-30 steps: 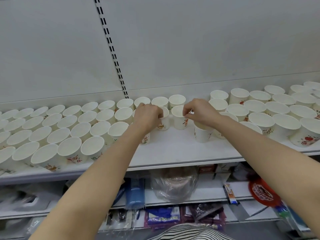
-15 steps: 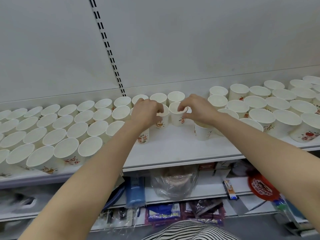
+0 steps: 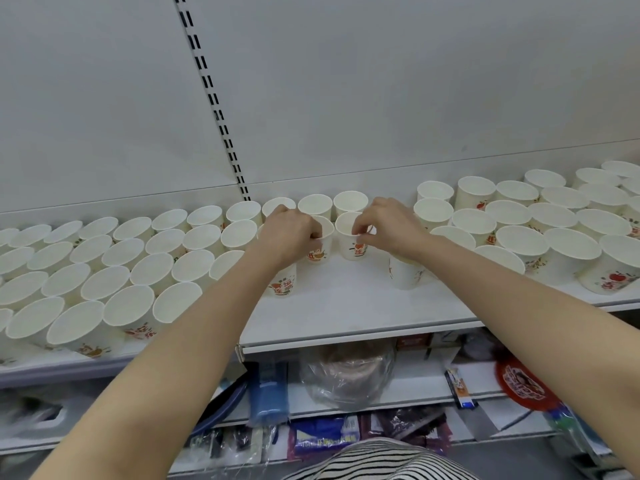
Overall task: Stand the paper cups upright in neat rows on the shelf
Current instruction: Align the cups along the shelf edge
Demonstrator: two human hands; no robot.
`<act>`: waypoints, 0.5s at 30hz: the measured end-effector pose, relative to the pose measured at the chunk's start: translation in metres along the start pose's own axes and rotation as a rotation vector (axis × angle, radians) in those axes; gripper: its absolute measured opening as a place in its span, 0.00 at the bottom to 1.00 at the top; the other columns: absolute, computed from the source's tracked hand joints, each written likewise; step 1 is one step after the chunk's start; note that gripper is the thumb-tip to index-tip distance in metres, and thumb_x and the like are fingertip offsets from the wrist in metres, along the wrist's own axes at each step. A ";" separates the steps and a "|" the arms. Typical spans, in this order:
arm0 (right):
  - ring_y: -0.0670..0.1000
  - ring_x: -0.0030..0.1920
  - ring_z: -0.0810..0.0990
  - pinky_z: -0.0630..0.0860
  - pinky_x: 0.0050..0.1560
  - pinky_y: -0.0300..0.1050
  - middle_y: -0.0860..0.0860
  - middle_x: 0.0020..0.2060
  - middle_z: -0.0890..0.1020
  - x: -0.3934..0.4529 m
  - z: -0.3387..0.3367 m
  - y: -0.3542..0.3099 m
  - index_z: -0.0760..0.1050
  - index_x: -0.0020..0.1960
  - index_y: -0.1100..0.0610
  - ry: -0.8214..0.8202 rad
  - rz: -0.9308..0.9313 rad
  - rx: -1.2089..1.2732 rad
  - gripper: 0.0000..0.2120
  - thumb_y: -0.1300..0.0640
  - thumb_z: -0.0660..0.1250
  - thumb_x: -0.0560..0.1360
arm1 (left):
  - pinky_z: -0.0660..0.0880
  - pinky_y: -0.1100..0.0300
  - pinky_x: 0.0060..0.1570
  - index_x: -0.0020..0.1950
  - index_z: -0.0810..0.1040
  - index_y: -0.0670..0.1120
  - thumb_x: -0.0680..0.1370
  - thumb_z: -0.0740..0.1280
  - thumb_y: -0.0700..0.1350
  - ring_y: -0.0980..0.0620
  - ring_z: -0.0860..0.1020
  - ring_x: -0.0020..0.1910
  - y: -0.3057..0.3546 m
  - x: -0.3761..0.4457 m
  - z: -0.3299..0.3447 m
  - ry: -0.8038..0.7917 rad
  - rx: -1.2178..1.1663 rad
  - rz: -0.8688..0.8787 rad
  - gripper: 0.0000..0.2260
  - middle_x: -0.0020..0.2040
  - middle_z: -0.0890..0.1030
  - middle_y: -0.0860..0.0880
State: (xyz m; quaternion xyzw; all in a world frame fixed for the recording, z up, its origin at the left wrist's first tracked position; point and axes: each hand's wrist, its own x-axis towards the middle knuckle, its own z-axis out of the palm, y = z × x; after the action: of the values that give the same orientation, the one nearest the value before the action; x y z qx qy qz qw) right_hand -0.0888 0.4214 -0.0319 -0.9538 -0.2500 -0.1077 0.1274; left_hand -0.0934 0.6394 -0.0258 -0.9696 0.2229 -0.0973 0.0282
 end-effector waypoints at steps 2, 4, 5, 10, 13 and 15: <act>0.50 0.52 0.73 0.64 0.46 0.41 0.46 0.46 0.83 -0.005 -0.006 0.002 0.82 0.51 0.51 0.044 0.031 0.104 0.08 0.52 0.72 0.72 | 0.65 0.55 0.52 0.51 0.82 0.52 0.75 0.69 0.53 0.47 0.78 0.50 0.002 -0.002 -0.001 0.015 -0.036 -0.009 0.09 0.47 0.83 0.51; 0.50 0.50 0.74 0.67 0.46 0.43 0.46 0.44 0.84 -0.015 -0.016 0.012 0.82 0.50 0.52 0.132 0.081 0.179 0.07 0.54 0.71 0.73 | 0.69 0.54 0.51 0.56 0.82 0.51 0.75 0.71 0.54 0.47 0.77 0.52 0.009 -0.006 -0.004 0.128 -0.144 -0.030 0.13 0.50 0.83 0.51; 0.50 0.49 0.75 0.69 0.46 0.44 0.46 0.43 0.84 -0.023 -0.023 0.019 0.82 0.49 0.52 0.173 0.117 0.202 0.05 0.55 0.71 0.73 | 0.70 0.55 0.48 0.55 0.82 0.50 0.75 0.71 0.53 0.47 0.78 0.52 0.017 -0.008 -0.007 0.217 -0.228 -0.036 0.12 0.50 0.83 0.51; 0.43 0.45 0.75 0.73 0.48 0.44 0.43 0.41 0.83 -0.085 -0.055 0.045 0.83 0.47 0.51 0.300 0.309 0.259 0.04 0.54 0.72 0.72 | 0.74 0.56 0.52 0.58 0.80 0.55 0.72 0.73 0.55 0.54 0.76 0.55 0.096 -0.013 -0.007 0.204 -0.604 -0.030 0.15 0.54 0.81 0.57; 0.43 0.48 0.75 0.70 0.49 0.40 0.42 0.43 0.82 -0.135 -0.059 0.050 0.83 0.48 0.51 0.444 0.429 0.292 0.07 0.53 0.74 0.70 | 0.71 0.58 0.60 0.65 0.74 0.54 0.66 0.78 0.56 0.54 0.72 0.62 0.135 -0.016 0.015 0.159 -0.787 -0.085 0.29 0.63 0.75 0.55; 0.45 0.52 0.74 0.68 0.53 0.40 0.43 0.45 0.81 -0.163 -0.054 0.050 0.82 0.49 0.53 0.526 0.467 0.283 0.09 0.54 0.75 0.69 | 0.68 0.58 0.63 0.63 0.74 0.53 0.65 0.79 0.53 0.51 0.69 0.65 0.149 -0.017 0.030 0.190 -0.799 -0.119 0.29 0.66 0.71 0.53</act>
State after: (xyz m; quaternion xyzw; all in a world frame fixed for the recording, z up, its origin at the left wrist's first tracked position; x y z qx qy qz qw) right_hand -0.2102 0.2899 -0.0343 -0.8978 0.0031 -0.2811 0.3390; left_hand -0.1657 0.5131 -0.0722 -0.9022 0.1883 -0.0939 -0.3766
